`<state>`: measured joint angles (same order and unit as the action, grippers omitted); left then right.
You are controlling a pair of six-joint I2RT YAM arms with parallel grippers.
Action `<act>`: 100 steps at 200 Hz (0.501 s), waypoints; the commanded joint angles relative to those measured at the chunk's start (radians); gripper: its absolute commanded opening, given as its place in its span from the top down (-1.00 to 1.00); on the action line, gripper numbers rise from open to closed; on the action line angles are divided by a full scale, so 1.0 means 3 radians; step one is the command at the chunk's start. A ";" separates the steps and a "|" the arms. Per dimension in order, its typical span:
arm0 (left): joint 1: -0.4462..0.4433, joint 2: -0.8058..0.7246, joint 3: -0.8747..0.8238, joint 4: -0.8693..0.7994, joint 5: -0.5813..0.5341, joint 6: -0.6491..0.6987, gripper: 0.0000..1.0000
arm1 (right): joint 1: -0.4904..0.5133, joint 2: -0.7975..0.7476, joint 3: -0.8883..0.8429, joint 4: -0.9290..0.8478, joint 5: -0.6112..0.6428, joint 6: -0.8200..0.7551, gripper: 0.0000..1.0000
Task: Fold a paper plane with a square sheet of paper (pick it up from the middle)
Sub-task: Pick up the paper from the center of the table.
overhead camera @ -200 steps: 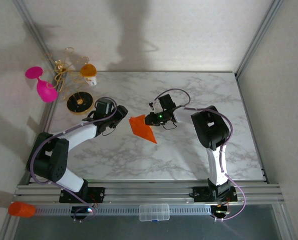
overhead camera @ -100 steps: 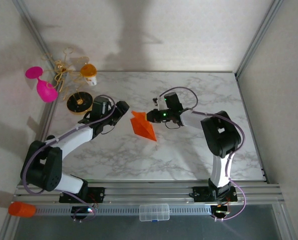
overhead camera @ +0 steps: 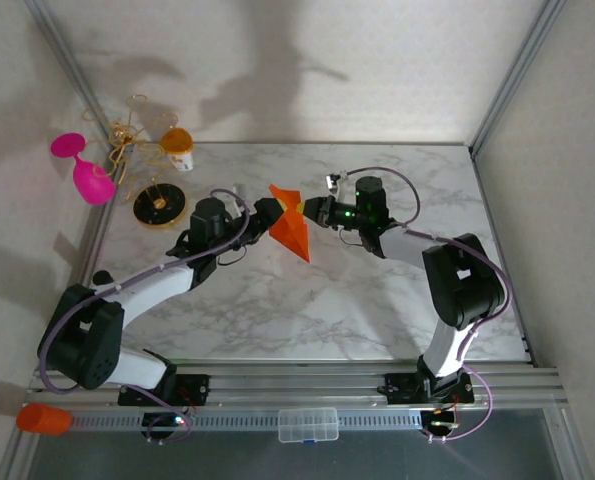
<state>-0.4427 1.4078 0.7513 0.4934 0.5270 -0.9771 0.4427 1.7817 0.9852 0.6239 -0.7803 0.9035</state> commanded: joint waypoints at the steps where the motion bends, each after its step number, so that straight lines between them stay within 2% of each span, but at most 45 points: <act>1: -0.0046 0.0084 -0.0014 0.0403 0.0154 -0.0031 -0.65 | -0.0023 -0.0105 -0.0052 0.0419 -0.0215 0.0441 1.00; 28: -0.0053 0.0182 0.0005 0.0487 0.0230 -0.0046 -0.44 | -0.0023 -0.0105 -0.0057 0.0494 -0.0290 0.0580 1.00; 78: -0.0053 0.0302 0.0078 0.0453 0.0264 0.0015 -0.20 | -0.0023 -0.0090 -0.0077 0.0627 -0.0403 0.0752 0.99; 100: -0.0052 0.0365 0.0093 0.0559 0.0370 0.0010 -0.02 | -0.0022 -0.0065 -0.0098 0.0764 -0.0455 0.0884 0.99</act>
<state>-0.4511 1.4979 0.7513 0.5972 0.5865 -0.9901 0.4408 1.7817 0.9722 0.7738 -0.8734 1.1122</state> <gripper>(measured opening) 0.559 0.058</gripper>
